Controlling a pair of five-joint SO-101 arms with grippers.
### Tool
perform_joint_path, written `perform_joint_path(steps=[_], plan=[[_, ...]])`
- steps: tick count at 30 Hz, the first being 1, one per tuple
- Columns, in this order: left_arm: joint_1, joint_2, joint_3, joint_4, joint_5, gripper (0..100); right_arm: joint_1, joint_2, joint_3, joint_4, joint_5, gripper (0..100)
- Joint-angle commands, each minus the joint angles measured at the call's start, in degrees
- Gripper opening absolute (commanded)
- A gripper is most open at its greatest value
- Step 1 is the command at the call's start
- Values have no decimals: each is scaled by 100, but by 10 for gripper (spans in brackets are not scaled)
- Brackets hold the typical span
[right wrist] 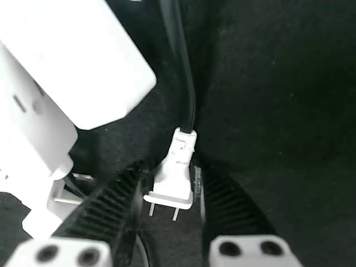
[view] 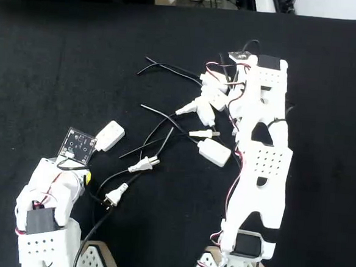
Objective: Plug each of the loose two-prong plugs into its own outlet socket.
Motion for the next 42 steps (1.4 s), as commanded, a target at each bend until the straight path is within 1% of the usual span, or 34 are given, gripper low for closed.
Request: perform_joint_path(steps=[1, 3, 8, 10, 14, 18, 23, 33, 35, 42], plan=[[-22, -53, 92, 18, 35, 235, -62, -180, -295, 246, -62, 96], [-22, -53, 92, 18, 35, 235, 9, -347, -356, 255, -62, 113], [-22, -53, 92, 18, 35, 235, 35, -769, -312, 264, -53, 286], [-22, -53, 92, 18, 35, 235, 18, -927, -171, 264, 62, 303], [-22, -53, 92, 18, 35, 235, 44, -1297, 251, 264, 88, 303], [-22, -53, 92, 18, 35, 235, 246, -1411, 549, 237, 105, 303], [-22, -53, 92, 18, 35, 235, 352, -1007, 576, 141, 105, 303], [-22, -53, 92, 26, 35, 235, 264, -180, 145, 149, 79, 302], [-22, -53, 92, 26, 35, 235, 193, -101, 145, 141, 79, 275], [-22, -53, 92, 26, 35, 235, -105, -57, 136, 105, 70, 130]])
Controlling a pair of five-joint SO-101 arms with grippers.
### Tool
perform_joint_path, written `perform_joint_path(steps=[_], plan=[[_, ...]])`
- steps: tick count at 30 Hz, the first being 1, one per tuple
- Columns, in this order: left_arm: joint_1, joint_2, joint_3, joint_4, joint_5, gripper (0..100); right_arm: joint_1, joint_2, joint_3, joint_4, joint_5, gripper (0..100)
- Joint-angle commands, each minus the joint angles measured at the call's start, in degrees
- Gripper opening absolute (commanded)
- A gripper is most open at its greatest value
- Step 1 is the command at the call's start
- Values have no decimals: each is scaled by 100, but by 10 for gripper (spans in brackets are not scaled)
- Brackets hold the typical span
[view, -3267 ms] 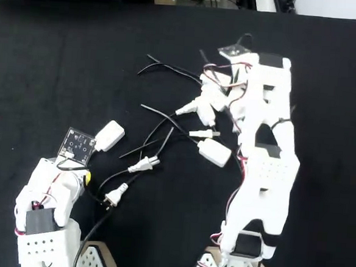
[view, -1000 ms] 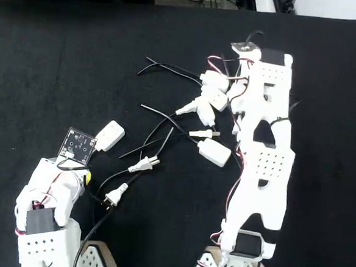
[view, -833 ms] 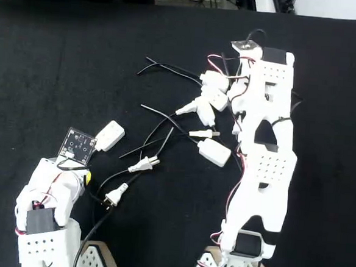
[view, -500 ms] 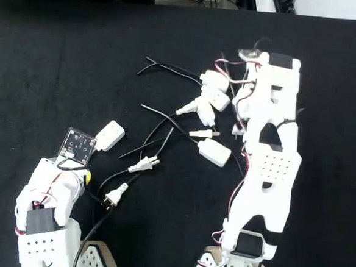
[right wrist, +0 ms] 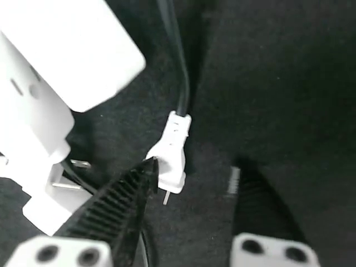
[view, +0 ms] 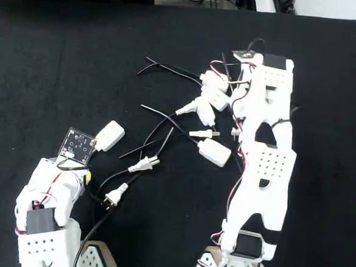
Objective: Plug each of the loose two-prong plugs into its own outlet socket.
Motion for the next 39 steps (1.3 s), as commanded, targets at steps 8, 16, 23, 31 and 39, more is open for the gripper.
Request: perform_joint_path(steps=[8, 16, 23, 31, 39], plan=[[-22, -53, 92, 26, 35, 235, -220, 101, -127, 105, 0, 100], [-22, -53, 92, 26, 35, 235, -369, 66, -198, 123, -114, 98], [-22, -53, 92, 26, 35, 235, -316, 75, -576, 220, -97, 25], [-22, -53, 92, 18, 35, 235, -308, -347, -532, 229, -97, 17], [-22, -53, 92, 18, 35, 235, -431, -1947, 532, 229, -88, 12]])
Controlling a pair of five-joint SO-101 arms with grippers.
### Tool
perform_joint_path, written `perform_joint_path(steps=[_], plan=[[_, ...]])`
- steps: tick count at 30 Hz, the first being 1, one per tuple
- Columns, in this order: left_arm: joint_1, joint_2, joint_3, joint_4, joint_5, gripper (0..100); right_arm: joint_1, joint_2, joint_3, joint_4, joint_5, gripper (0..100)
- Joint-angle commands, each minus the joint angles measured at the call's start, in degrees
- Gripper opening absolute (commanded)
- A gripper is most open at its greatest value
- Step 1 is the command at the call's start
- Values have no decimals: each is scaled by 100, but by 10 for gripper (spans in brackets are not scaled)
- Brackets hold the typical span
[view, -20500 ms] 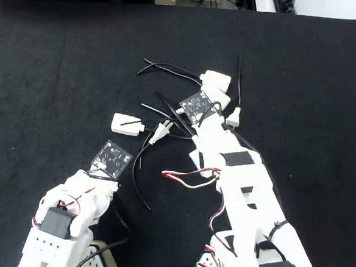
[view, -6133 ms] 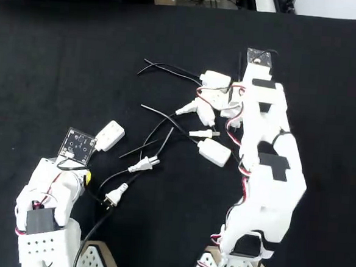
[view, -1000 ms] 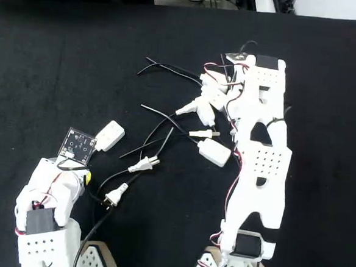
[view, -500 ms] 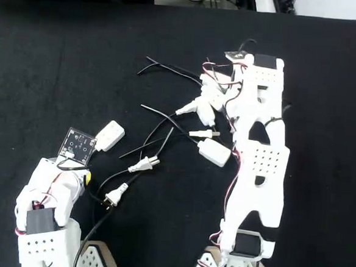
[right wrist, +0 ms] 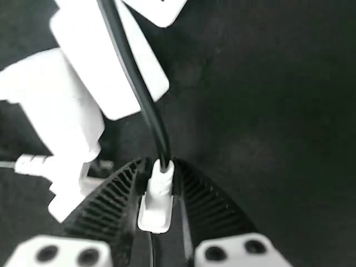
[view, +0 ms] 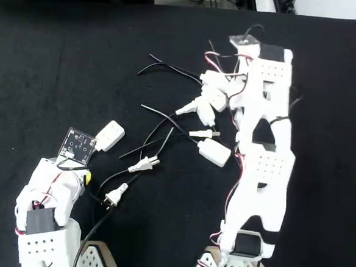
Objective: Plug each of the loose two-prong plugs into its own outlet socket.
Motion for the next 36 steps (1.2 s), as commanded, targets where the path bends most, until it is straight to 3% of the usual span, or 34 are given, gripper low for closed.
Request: perform_joint_path(steps=[1, 7, 25, 30, 36], plan=[[-22, -53, 92, 18, 35, 235, -255, -1130, 681, 202, -26, 12], [-22, -53, 92, 18, 35, 235, -835, -2527, 2167, -35, -53, 12], [189, -53, 92, 9, 70, 235, -3692, -5666, 6949, -3385, -264, 12], [435, -53, 92, 9, 334, 232, -3842, -6360, 7829, -4123, -651, 12], [523, -62, 4, -281, 985, 233, -3358, -7741, 8884, -4976, -1459, 12]])
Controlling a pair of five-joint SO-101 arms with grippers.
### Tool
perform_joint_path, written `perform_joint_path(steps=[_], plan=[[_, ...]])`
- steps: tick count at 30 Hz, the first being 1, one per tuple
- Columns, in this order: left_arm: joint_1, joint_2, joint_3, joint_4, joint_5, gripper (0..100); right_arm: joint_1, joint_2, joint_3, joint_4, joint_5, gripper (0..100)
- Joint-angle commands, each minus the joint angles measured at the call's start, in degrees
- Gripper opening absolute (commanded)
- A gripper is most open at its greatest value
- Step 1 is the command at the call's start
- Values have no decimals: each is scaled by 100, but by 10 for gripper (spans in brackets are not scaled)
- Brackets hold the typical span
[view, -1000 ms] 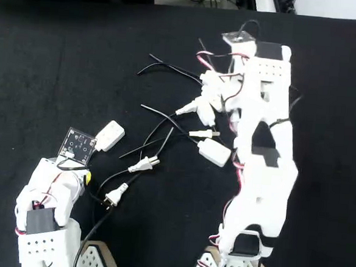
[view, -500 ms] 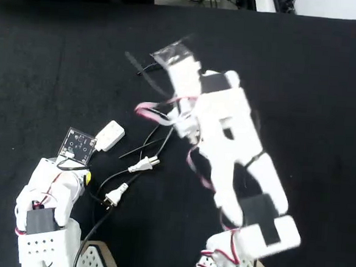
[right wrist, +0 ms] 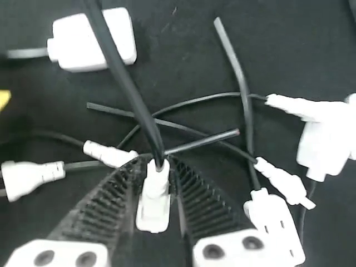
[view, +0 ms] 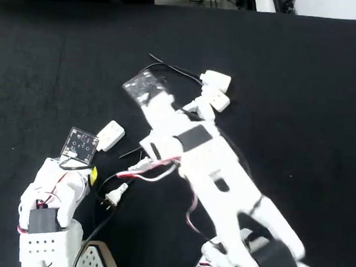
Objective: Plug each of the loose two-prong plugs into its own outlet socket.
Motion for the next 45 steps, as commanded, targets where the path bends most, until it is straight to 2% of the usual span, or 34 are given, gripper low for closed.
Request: perform_joint_path(steps=[1, 6, 12, 15, 19, 24, 30, 35, 38, 45], plan=[[101, -62, 4, -334, 448, 233, 281, -1033, 602, -659, -404, 12], [242, -62, -4, -615, 536, 231, 246, -2334, 1903, -1670, -545, 12], [1059, -62, -312, -923, 563, 232, 264, -3864, 2941, -2462, -571, 12], [1640, -62, -479, -941, 615, 233, 325, -4479, 3301, -2673, -1187, 12], [2563, -62, -479, -1266, 1099, 231, 334, -5095, 3855, -3015, -1925, 12], [3284, -62, -382, -1785, 1231, 231, -18, -5534, 4769, -4062, -2760, 12], [2958, -62, -505, -2066, 1371, 235, -387, -5648, 5068, -4360, -3235, 12], [2879, -62, -514, -2066, 1398, 235, -765, -5640, 5086, -4308, -3112, 12], [2835, -62, -505, -2066, 1714, 235, -800, -5640, 4989, -4062, -3059, 12], [2132, -62, -690, -2101, 2040, 236, -809, -5631, 4646, -3437, -3024, 12]])
